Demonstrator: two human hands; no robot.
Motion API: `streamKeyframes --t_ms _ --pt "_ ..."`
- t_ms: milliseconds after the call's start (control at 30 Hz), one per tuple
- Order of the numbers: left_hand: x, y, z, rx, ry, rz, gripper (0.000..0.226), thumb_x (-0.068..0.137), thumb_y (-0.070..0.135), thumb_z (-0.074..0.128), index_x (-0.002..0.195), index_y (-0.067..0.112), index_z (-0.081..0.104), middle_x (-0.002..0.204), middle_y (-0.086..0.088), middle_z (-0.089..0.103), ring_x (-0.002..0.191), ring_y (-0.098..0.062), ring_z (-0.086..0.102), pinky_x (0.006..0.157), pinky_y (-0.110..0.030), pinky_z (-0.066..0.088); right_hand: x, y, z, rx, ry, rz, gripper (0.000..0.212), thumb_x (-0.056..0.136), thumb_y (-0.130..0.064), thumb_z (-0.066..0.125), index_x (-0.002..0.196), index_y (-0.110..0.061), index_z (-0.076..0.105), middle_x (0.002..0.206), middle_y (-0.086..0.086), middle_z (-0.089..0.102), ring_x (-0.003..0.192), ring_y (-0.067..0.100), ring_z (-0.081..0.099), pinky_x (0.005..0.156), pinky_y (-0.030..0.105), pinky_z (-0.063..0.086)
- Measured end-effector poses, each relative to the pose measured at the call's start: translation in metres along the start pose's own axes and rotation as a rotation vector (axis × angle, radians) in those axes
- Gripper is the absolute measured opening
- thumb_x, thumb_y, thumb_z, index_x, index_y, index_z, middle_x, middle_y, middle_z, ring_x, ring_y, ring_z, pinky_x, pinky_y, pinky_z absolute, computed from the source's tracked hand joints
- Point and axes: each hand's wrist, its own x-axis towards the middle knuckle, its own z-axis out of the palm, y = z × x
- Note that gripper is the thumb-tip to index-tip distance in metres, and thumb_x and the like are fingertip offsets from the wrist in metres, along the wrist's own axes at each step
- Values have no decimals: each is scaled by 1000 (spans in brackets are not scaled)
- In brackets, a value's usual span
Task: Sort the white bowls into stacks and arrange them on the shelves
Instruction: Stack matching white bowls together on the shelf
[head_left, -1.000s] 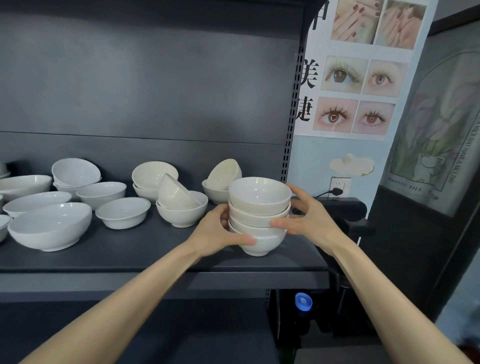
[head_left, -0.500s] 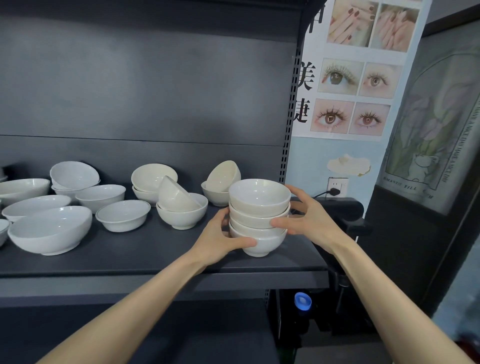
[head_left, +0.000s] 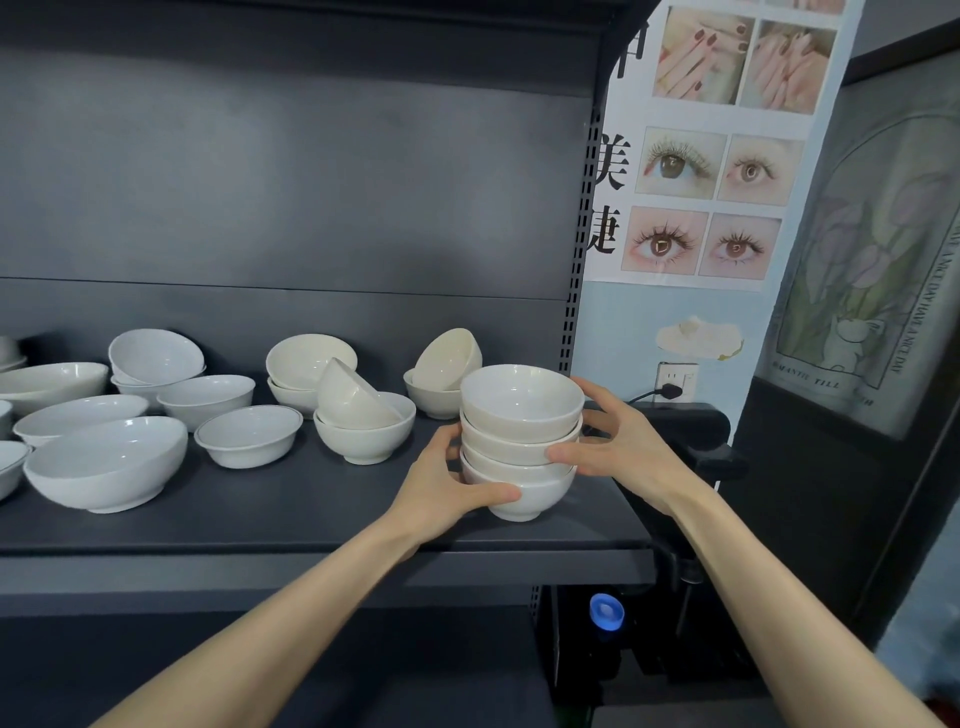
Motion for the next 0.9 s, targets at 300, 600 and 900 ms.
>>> streamKeyframes --t_ms 300,600,900 --pt "18 6 42 -16 -14 4 88 53 28 93 125 32 43 117 10 60 104 -17 62 91 -40 55 -9 7 -38 11 62 -1 74 71 -3 80 128 -40 49 116 -8 63 91 11 71 66 24 58" --pt "48 1 55 -77 -69 -32 78 64 16 89 128 21 45 116 5 62 105 -11 62 86 -30 55 8 17 -53 31 100 -3 73 72 -1 78 128 -38 49 113 -11 63 88 10 71 62 21 56" --pt "62 -4 41 33 -70 -14 89 44 42 90 118 25 44 114 9 57 101 -9 61 88 -36 55 26 23 -48 26 73 -13 69 73 -2 79 114 -49 50 107 -17 61 86 5 71 61 19 55"
